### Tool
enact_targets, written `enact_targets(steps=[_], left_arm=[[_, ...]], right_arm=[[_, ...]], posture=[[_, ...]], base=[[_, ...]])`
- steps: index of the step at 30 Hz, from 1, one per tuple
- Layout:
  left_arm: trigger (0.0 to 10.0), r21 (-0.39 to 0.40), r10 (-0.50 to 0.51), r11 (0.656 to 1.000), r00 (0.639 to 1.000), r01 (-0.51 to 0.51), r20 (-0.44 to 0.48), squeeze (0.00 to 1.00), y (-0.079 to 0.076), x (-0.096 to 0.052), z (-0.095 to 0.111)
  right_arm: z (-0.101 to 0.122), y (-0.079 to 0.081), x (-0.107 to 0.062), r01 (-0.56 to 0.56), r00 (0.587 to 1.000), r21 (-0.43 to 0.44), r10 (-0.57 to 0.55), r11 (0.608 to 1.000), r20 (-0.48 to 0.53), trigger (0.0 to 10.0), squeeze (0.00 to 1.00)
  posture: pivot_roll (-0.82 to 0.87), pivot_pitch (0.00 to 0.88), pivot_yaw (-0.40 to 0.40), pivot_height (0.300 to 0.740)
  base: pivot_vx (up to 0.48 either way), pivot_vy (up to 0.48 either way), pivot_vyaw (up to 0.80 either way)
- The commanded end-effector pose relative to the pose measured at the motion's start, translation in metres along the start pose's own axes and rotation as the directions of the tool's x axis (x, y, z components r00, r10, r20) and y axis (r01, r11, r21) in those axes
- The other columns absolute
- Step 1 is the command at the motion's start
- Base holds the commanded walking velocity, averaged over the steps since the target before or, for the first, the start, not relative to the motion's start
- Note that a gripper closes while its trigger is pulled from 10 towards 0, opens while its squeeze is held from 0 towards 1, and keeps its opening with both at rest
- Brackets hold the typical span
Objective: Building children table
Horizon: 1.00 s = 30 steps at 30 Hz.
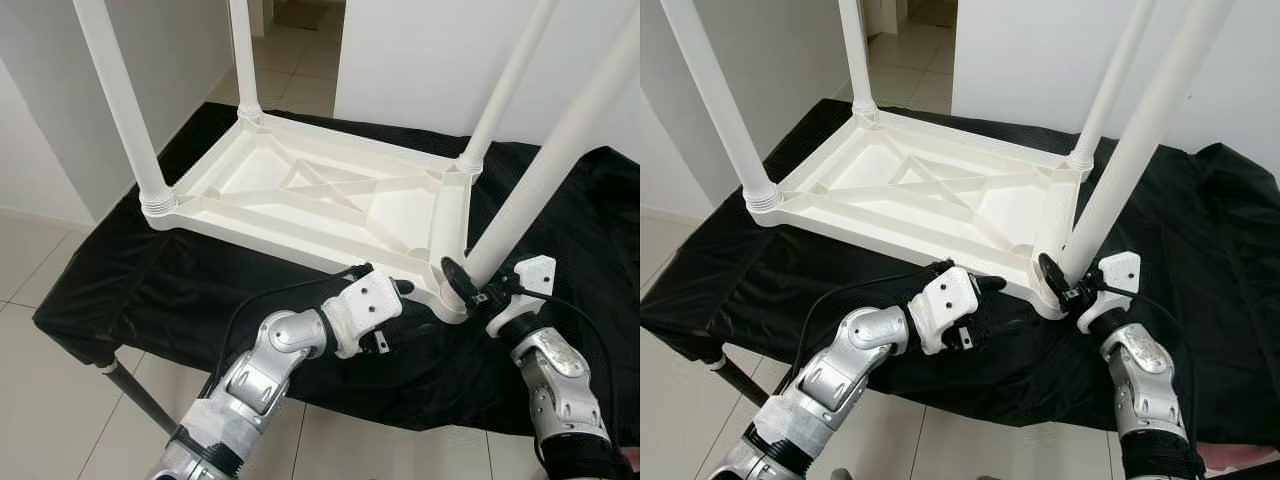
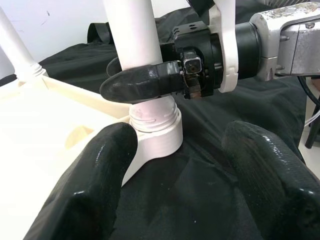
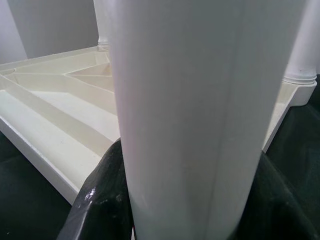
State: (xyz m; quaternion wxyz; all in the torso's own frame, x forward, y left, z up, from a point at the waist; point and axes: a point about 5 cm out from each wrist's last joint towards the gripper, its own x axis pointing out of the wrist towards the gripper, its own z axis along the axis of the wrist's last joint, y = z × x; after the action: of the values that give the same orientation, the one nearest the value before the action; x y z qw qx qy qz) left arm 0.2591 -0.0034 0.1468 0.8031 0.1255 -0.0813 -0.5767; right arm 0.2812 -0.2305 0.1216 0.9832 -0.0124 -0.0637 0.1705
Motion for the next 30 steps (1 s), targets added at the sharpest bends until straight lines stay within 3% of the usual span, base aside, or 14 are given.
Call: enact_targets(steps=[1,4,8,14,20,22,23,24,25,26,27,29,30], left_arm=[[10.0,0.013,0.035,0.999,0.999,-0.034,-0.004,0.00,0.002,0.001,-0.001],[10.0,0.013,0.029,0.999,1.000,-0.029,-0.001,0.00,0.001,0.002,-0.001],[10.0,0.013,0.019,1.000,1.000,-0.019,0.001,0.00,0.000,0.001,0.000],[10.0,0.011,0.011,1.000,1.000,-0.011,-0.005,0.00,-0.001,0.000,-0.002],[10.0,0.011,-0.009,1.000,1.000,0.009,-0.010,0.00,-0.008,0.001,-0.003],[10.0,0.009,-0.006,1.000,1.000,0.006,-0.001,0.00,-0.007,0.003,0.000],[10.0,0.009,-0.006,1.000,1.000,0.006,-0.001,0.00,-0.007,0.003,0.000],[10.0,0.009,-0.004,1.000,1.000,0.004,0.000,0.00,-0.006,0.003,0.000],[10.0,0.009,-0.004,1.000,1.000,0.004,0.000,0.00,-0.006,0.003,0.000],[10.0,0.017,0.010,1.000,1.000,-0.010,-0.009,0.00,-0.003,0.001,-0.002],[10.0,0.017,0.010,1.000,1.000,-0.010,-0.009,0.00,-0.003,0.001,-0.002],[10.0,0.020,0.019,1.000,1.000,-0.019,-0.016,0.00,-0.001,0.000,-0.003],[10.0,0.018,0.022,1.000,1.000,-0.021,-0.012,0.00,0.000,-0.001,-0.002]], right_arm=[[-0.014,0.007,-0.003,-0.007,0.999,0.052,0.010,0.999,-0.053,10.0,0.00],[-0.012,0.008,-0.002,0.008,0.999,0.055,-0.005,0.998,-0.044,10.0,0.00],[-0.009,0.010,-0.002,0.139,0.990,0.039,-0.137,0.990,-0.041,10.0,0.00],[-0.010,0.014,0.000,0.227,0.973,0.035,-0.225,0.973,-0.049,10.0,0.00],[-0.011,0.023,0.000,0.389,0.920,0.059,-0.386,0.919,-0.063,10.0,0.00],[-0.010,0.027,-0.002,0.500,0.865,0.039,-0.498,0.865,-0.059,10.0,0.00],[-0.010,0.027,-0.002,0.500,0.865,0.039,-0.498,0.865,-0.059,10.0,0.00],[-0.010,0.030,-0.003,0.560,0.828,0.043,-0.557,0.827,-0.071,10.0,0.00],[-0.010,0.030,-0.003,0.560,0.828,0.043,-0.557,0.827,-0.071,10.0,0.00],[-0.012,0.039,-0.007,0.718,0.695,0.042,-0.711,0.695,-0.106,10.0,0.00],[-0.012,0.039,-0.007,0.718,0.695,0.042,-0.711,0.695,-0.106,10.0,0.00],[-0.013,0.044,-0.011,0.790,0.612,0.048,-0.780,0.611,-0.129,10.0,0.00],[-0.015,0.050,-0.008,0.791,0.611,0.065,-0.778,0.609,-0.148,10.0,0.00]], posture=[[-0.11,0.000,-0.022,0.740],[-0.11,0.000,-0.017,0.740],[-0.11,0.000,-0.009,0.740],[-0.11,0.000,-0.003,0.740],[-0.11,0.000,0.003,0.740],[-0.11,0.000,0.000,0.740],[-0.11,0.000,0.000,0.740],[-0.10,0.000,-0.008,0.740],[-0.10,0.000,-0.008,0.740],[-0.09,0.000,-0.022,0.740],[-0.09,0.000,-0.022,0.740],[-0.09,0.000,-0.022,0.740],[-0.08,0.000,-0.029,0.740]], base=[[0.000,0.000,0.00],[0.000,0.000,0.00],[0.000,0.000,0.00],[0.000,0.000,0.00],[0.000,0.000,0.00],[0.000,0.000,0.00],[0.000,0.000,0.00],[0.000,0.000,0.00],[0.000,0.000,0.00],[0.000,0.000,0.00],[0.000,0.000,0.00],[0.000,0.000,0.00],[0.000,0.000,0.00]])
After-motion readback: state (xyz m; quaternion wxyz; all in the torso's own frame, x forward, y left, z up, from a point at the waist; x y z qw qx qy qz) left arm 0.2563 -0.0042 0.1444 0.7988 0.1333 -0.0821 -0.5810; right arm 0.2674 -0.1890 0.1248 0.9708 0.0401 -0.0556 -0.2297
